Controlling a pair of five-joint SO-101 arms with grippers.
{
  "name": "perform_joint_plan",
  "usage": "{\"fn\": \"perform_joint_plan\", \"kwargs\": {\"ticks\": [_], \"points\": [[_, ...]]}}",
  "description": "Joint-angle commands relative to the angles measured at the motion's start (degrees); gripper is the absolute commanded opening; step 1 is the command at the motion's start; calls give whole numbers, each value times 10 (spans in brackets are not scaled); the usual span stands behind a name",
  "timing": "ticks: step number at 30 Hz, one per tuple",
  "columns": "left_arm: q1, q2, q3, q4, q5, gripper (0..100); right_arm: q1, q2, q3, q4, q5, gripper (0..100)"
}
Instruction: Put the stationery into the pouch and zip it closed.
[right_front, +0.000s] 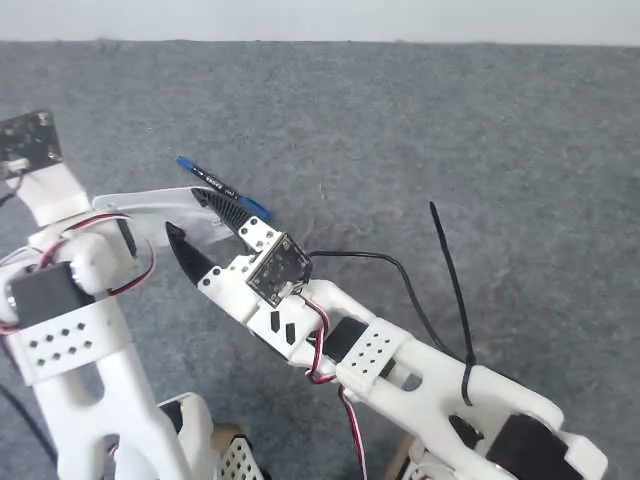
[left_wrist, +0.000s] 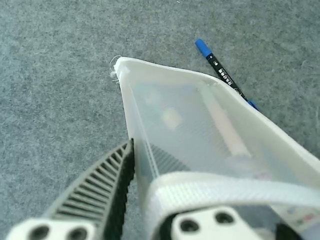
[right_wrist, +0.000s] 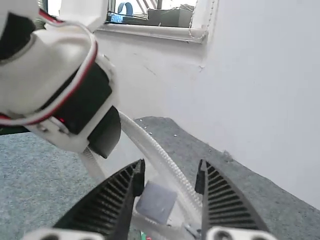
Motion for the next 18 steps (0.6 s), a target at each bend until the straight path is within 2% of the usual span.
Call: {"fn": "perform_joint_plan", "kwargs": {"ticks": [1, 5, 9, 14, 18], "points": [[-1, -6, -6, -15, 5, 11, -2, -9, -2, -5, 5, 148], [-1, -6, -6, -15, 5, 11, -2, -16, 5, -5, 5, 147], [-1, -6, -6, -15, 5, 11, -3, -99, 41, 5, 5, 146], [-1, -6, -6, -16, 5, 11, -15, -234, 52, 162, -1, 147], [-1, -6, -6, -15, 5, 11, -19, -282, 51, 235, -47, 148]]}}
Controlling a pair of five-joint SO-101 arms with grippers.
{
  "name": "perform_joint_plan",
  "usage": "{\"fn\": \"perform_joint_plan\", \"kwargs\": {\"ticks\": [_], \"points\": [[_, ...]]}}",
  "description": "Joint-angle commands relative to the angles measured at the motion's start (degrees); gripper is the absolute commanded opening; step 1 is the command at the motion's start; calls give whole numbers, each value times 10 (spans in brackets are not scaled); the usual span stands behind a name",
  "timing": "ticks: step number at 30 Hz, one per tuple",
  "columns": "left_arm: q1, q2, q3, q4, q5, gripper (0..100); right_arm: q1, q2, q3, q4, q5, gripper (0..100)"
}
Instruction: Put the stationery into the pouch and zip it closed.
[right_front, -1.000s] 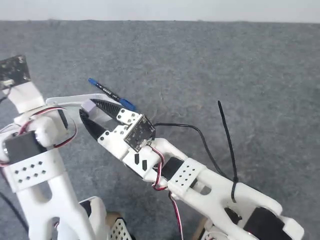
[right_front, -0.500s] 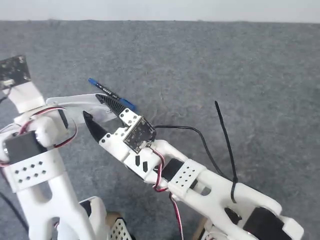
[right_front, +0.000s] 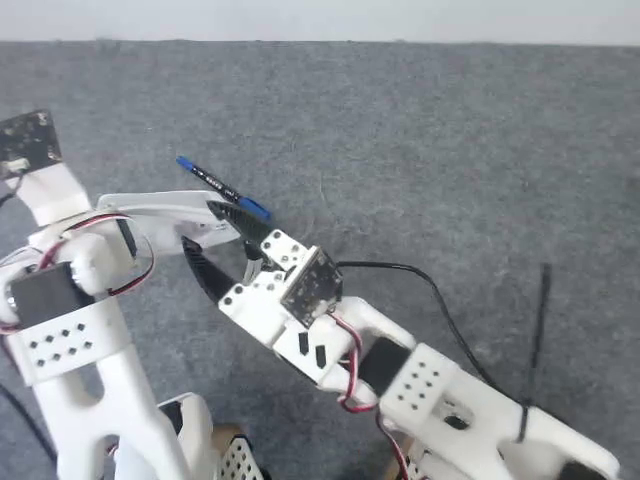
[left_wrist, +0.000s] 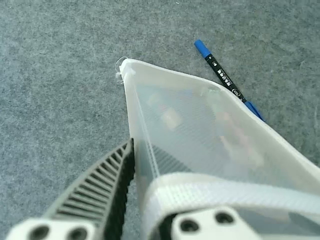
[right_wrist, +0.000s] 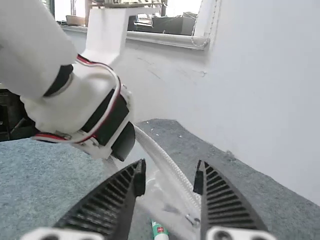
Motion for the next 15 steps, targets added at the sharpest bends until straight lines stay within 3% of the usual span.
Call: {"fn": "perform_joint_plan", "kwargs": {"ticks": [1, 15], "points": [[-3, -6, -6, -15, 5, 11, -7, -54, -6, 54, -25, 148], [-4, -6, -8, -17, 4, 11, 11, -57, -21, 117, -25, 146]]}}
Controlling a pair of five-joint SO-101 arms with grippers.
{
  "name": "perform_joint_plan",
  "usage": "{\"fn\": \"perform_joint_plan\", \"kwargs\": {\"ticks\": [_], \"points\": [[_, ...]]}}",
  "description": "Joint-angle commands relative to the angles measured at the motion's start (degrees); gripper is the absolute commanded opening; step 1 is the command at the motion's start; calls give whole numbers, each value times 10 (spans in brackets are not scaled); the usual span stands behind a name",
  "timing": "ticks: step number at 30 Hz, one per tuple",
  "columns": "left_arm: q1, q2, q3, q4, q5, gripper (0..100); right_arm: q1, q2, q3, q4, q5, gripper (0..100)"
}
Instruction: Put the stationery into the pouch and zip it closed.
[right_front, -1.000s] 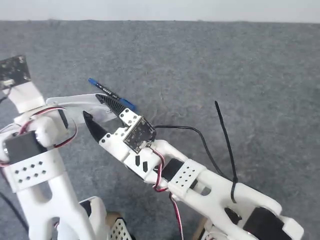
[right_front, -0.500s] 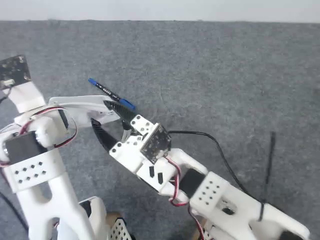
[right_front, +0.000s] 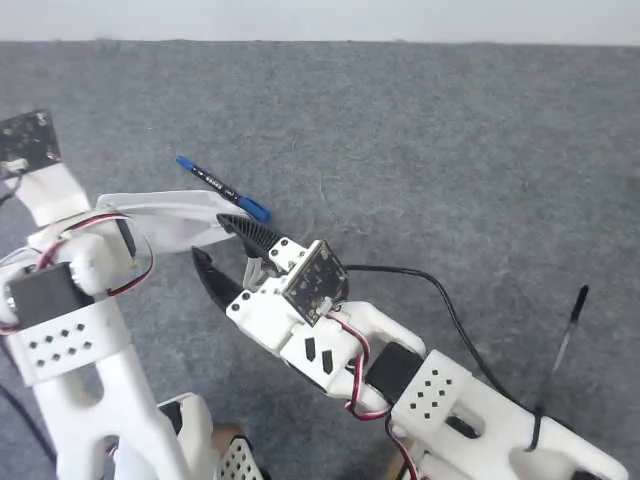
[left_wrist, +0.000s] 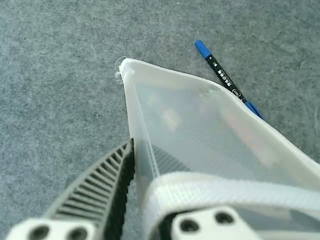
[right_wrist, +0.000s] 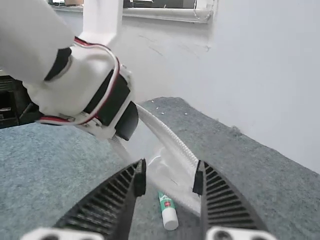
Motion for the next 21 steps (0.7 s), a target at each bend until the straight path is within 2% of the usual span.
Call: {"fn": "perform_joint_plan", "kwargs": {"ticks": [1, 5, 14, 21], "points": [[-4, -6, -10, -18, 4, 11, 21, -16, -28, 36, -7, 146], [-5, -7, -23, -14, 6, 11, 48, -16, -44, 72, -7, 145], [-92, -120, -27, -27, 34, 11, 66, -11, -44, 76, -6, 145], [-132, -117, -22, -31, 50, 11, 75, 103, -89, 76, -7, 145]]}}
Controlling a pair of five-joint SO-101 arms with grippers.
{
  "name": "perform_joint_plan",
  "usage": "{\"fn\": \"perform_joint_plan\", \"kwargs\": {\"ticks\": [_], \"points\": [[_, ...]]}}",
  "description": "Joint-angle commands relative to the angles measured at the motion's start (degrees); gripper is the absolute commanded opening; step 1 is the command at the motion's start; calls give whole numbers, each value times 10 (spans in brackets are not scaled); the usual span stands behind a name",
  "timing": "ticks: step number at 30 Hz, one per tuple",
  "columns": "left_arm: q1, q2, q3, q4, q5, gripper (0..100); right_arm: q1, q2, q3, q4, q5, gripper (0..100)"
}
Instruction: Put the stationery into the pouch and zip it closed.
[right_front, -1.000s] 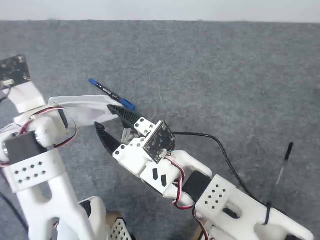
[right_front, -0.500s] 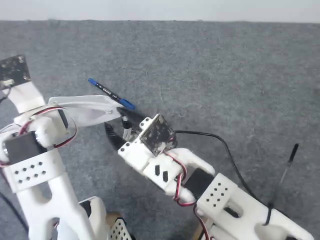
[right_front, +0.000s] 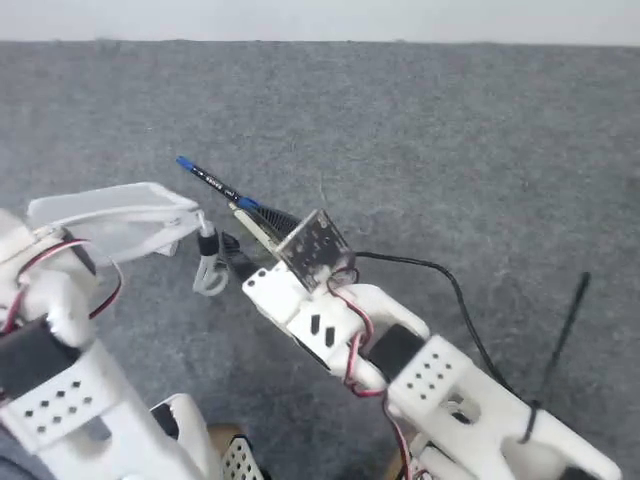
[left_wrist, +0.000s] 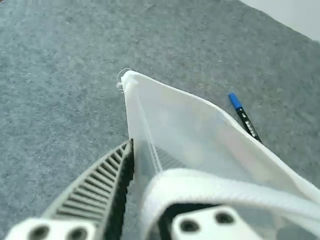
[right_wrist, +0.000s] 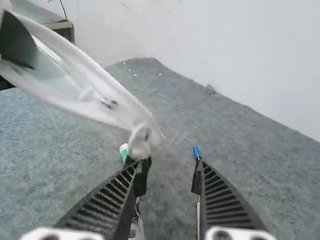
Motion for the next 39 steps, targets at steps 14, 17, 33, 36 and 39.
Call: {"fn": "perform_joint_plan", "kwargs": {"ticks": [14, 17, 33, 36, 39], "points": [[-106, 18, -19, -52, 31, 11, 20, 266, -251, 184, -6, 145], [-106, 18, -19, -50, 31, 11, 20, 300, -288, 220, -6, 145], [-105, 15, -9, -53, 31, 11, 54, 531, -515, 362, -5, 145], [-105, 15, -9, -53, 31, 11, 54, 573, -560, 393, -4, 145], [-105, 15, -9, -53, 31, 11, 54, 608, -603, 420, -4, 145]]}}
